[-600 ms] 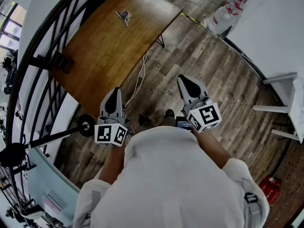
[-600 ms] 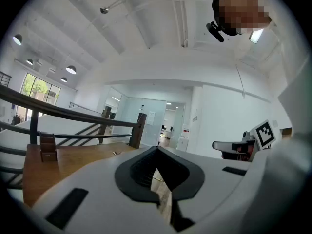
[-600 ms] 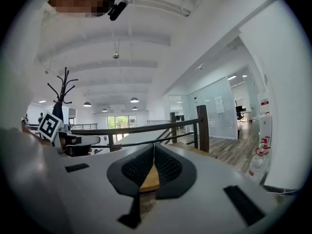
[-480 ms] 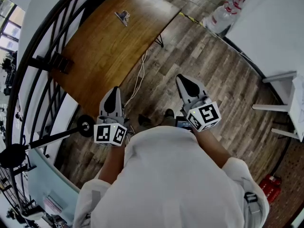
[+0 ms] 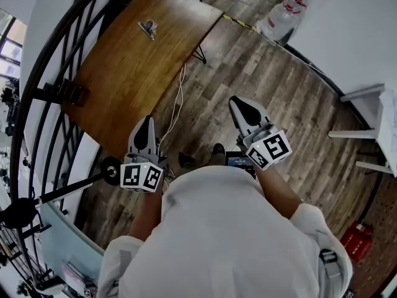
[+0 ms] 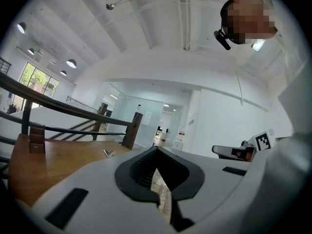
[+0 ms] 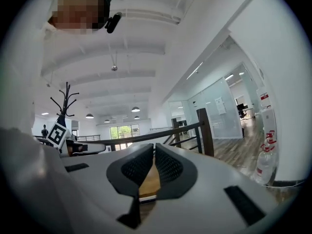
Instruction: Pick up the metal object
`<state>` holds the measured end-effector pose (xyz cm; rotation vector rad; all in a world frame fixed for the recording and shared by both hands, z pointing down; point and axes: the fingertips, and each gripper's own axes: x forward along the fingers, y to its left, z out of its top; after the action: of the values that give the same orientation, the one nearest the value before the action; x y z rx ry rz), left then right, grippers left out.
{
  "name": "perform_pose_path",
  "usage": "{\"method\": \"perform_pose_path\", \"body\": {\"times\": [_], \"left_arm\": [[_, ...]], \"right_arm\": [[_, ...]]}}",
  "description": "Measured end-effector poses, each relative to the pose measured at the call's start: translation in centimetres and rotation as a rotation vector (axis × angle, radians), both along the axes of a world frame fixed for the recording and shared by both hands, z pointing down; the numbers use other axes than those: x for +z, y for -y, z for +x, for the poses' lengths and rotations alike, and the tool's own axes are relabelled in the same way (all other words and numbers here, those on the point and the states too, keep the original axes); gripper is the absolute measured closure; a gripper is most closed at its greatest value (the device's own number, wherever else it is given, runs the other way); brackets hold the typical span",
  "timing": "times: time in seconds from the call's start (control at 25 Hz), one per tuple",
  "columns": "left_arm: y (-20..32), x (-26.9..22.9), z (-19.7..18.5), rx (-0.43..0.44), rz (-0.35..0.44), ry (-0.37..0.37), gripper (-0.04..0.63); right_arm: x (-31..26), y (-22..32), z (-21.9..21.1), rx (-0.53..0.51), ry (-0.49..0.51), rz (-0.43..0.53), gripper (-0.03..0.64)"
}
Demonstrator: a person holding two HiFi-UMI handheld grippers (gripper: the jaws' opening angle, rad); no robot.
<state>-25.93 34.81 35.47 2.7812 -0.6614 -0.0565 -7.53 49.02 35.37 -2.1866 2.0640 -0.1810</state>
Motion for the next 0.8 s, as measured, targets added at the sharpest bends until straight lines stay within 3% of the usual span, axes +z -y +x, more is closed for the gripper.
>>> {"method": "perform_pose_path", "body": {"times": [0.48,0.68,0.8], "left_arm": [[-5.3,-1.3,7.2,0.105,0.05,0.037,0.588],[-7.3,0.1,9.0,0.11,0.074,0.088,0.588],[-7.5,0.4,9.3,0.123,0.058,0.082,0.588]], "right_arm": [[0.2,-3.6,4.1,-0.142,0.049,0.043,0.591],[1.9,-5.6,6.2,-0.13,0.073,0.031,0.591],[2.9,-6.2,7.1,-0.114,0.097,0.02,0.591]]}}
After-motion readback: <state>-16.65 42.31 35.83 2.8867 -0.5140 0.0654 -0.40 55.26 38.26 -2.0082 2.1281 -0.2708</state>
